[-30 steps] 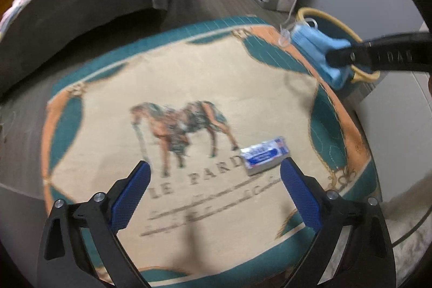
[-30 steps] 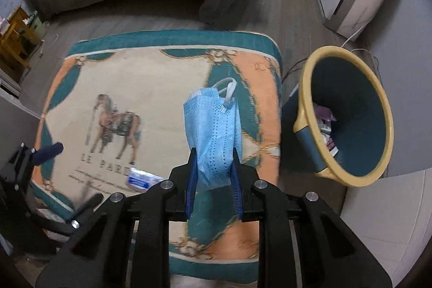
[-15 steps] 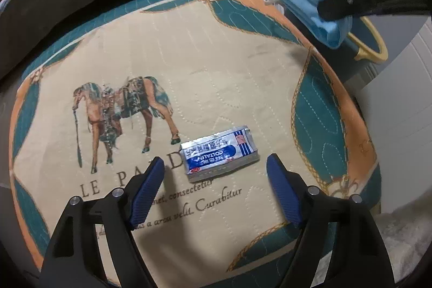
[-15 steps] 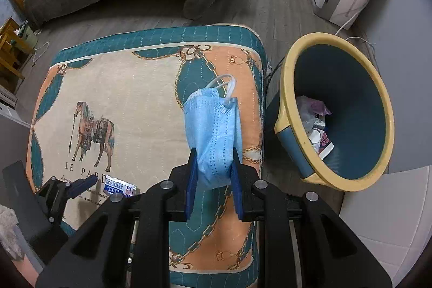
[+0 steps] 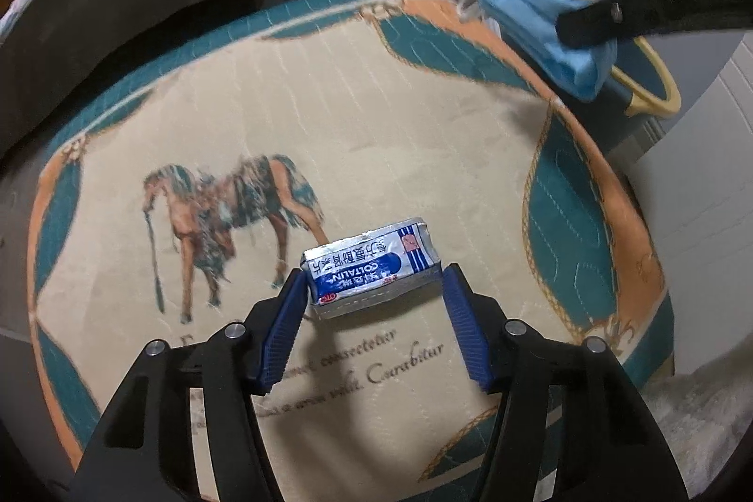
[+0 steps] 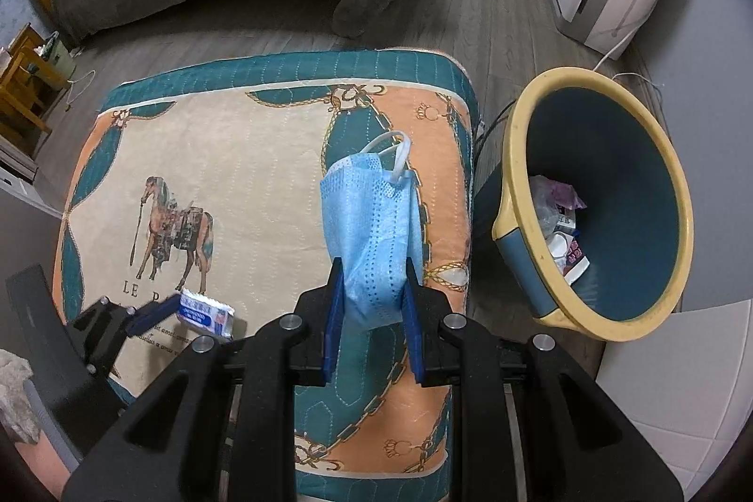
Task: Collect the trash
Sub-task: 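Grasp the blue face mask with right tool while left tool grasps gum packet, then carry the face mask and gum packet over the teal bin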
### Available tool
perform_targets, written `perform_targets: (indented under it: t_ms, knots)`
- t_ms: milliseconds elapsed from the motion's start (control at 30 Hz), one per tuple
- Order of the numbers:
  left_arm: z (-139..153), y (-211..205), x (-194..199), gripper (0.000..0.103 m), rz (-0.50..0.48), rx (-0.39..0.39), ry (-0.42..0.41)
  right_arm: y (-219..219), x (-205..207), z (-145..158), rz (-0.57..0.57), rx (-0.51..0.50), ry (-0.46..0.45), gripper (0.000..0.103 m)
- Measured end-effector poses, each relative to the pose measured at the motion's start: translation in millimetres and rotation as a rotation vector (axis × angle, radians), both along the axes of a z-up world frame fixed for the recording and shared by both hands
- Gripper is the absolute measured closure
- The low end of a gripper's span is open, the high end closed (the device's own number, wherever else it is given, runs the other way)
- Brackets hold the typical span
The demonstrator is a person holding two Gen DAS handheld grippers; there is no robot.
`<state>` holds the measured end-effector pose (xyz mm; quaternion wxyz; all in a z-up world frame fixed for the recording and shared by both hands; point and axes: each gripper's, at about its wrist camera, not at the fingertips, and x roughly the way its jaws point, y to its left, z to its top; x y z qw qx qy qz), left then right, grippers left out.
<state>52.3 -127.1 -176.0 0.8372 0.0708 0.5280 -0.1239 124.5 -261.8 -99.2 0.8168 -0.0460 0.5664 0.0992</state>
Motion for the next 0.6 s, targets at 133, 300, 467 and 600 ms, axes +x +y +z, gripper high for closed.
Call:
perform_targets:
  t_ms: [133, 300, 467, 600]
  knots:
    - [20, 4, 3, 0.043, -0.006, 0.02, -0.071, -1, 0, 10, -0.006, 0.013, -0.028, 0.081]
    - [47, 7, 6, 0.043, -0.032, 0.003, -0.145, -2, 2, 23, 0.004, 0.047, -0.056, 0.081]
    - [73, -4, 5, 0.043, -0.081, -0.021, -0.208, -23, 5, 47, -0.006, 0.031, -0.137, 0.081]
    - [86, -18, 2, 0.042, -0.123, -0.04, -0.226, -68, 10, 61, -0.087, 0.022, -0.186, 0.081]
